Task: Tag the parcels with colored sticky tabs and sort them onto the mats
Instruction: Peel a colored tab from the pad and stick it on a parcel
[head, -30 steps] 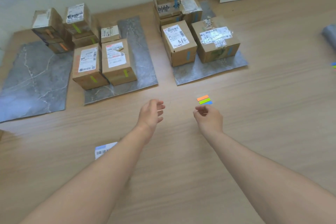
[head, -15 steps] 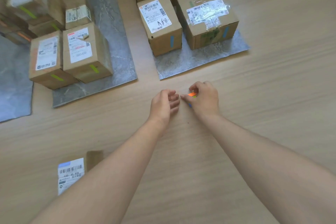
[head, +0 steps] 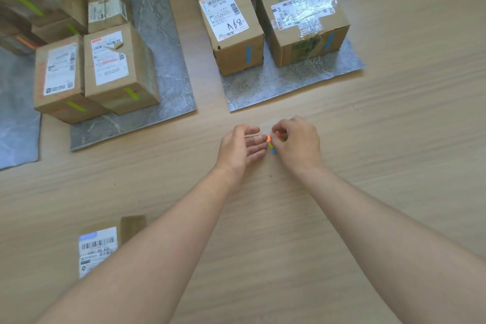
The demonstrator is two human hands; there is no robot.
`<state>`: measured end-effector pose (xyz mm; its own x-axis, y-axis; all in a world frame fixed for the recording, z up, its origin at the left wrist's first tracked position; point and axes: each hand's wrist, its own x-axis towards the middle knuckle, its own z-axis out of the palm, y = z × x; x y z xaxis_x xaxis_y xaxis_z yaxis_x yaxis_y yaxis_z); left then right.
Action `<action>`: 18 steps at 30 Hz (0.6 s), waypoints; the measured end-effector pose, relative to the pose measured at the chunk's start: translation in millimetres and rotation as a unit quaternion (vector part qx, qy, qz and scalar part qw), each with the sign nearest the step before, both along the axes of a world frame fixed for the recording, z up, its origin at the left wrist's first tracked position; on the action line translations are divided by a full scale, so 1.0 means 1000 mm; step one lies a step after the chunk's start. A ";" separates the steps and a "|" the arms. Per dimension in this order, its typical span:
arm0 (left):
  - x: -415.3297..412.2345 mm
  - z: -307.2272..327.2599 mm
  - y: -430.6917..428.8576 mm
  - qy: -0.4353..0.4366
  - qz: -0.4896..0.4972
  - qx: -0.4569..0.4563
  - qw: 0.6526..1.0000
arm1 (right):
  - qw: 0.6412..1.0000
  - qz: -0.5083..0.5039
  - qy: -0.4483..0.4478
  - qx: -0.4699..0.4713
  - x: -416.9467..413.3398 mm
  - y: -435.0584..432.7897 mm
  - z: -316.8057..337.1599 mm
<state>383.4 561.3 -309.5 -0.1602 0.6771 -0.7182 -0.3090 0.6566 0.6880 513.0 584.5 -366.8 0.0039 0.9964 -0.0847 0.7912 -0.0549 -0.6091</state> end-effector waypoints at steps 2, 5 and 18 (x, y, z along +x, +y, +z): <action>0.000 -0.001 -0.001 -0.015 -0.007 -0.006 1.000 | 1.000 0.022 -0.016 0.013 0.000 -0.002 0.002; 0.000 -0.001 -0.002 -0.030 -0.023 -0.015 0.999 | 0.999 0.020 -0.014 0.027 0.001 -0.003 0.001; 0.014 0.008 -0.002 -0.021 -0.089 -0.045 0.995 | 0.946 -0.272 0.163 -0.062 0.017 -0.008 0.020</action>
